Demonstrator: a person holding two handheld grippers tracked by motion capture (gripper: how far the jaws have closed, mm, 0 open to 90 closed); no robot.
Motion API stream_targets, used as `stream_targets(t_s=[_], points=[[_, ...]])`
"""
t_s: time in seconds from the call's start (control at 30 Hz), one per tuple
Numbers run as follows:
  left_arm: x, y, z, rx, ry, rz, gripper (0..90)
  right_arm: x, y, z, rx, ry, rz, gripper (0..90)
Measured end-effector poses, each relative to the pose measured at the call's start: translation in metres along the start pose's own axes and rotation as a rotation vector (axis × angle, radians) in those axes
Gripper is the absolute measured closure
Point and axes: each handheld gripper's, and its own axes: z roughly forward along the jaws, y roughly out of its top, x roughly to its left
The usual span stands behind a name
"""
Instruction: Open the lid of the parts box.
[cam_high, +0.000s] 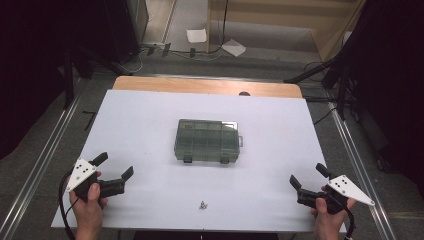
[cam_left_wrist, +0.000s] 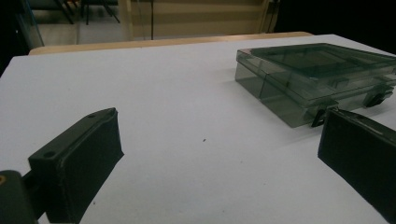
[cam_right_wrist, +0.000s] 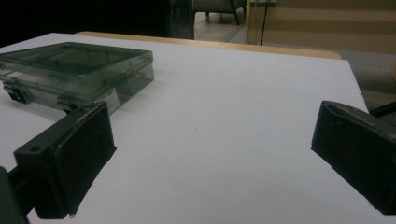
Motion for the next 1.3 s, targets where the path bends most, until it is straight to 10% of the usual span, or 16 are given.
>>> stream_targets(t_s=[1.3], points=[[-0.054,0.007,0.050,0.089,-0.163,0.045,0.0,0.049,0.013,0.052,0.066,0.132,-0.025,5.4]])
